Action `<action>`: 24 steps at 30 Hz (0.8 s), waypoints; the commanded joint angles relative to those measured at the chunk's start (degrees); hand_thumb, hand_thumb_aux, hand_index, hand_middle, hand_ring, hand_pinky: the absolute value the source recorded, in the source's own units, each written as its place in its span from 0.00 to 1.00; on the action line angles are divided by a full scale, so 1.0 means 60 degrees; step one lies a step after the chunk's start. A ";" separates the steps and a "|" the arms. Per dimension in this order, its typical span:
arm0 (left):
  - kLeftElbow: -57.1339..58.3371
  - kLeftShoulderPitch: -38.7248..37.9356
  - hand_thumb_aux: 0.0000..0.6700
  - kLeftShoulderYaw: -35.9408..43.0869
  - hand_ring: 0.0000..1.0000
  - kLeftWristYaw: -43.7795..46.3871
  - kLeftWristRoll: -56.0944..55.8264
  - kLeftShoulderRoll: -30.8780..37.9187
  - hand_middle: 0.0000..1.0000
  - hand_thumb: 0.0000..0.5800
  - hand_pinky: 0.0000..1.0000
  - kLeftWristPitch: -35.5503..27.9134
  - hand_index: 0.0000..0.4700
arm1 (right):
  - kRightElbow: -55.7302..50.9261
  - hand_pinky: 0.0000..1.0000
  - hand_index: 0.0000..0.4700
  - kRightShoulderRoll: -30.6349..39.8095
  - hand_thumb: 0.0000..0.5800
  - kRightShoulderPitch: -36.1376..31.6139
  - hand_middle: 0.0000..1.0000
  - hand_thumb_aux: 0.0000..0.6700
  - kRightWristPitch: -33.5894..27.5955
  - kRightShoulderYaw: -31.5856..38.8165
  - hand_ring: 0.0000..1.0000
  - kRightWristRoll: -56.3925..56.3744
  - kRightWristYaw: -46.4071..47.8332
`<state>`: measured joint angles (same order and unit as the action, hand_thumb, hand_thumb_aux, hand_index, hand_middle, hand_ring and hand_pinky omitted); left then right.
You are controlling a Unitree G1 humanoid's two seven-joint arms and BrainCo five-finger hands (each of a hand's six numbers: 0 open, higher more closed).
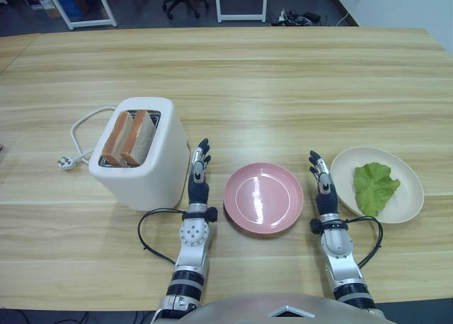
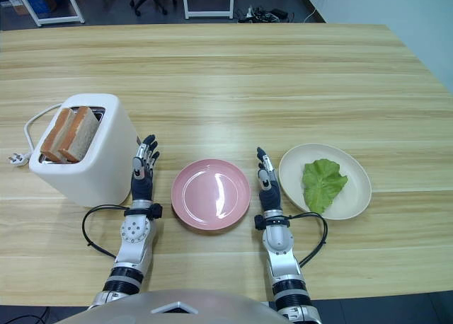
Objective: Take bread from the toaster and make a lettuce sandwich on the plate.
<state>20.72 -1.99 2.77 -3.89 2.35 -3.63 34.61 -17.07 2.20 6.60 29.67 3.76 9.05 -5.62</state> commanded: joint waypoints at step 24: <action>-1.0202 -0.1076 0.00 -0.3377 0.00 0.1445 -0.1936 0.3404 0.00 0.00 0.00 -0.1959 0.00 | -0.0111 0.00 0.00 -0.0238 0.00 -0.0012 0.00 0.00 0.0131 -0.0048 0.00 -0.0023 -0.0278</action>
<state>-32.53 -9.44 -4.83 4.32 -5.29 9.40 27.12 -16.72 1.78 6.61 30.71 3.45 9.93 -7.34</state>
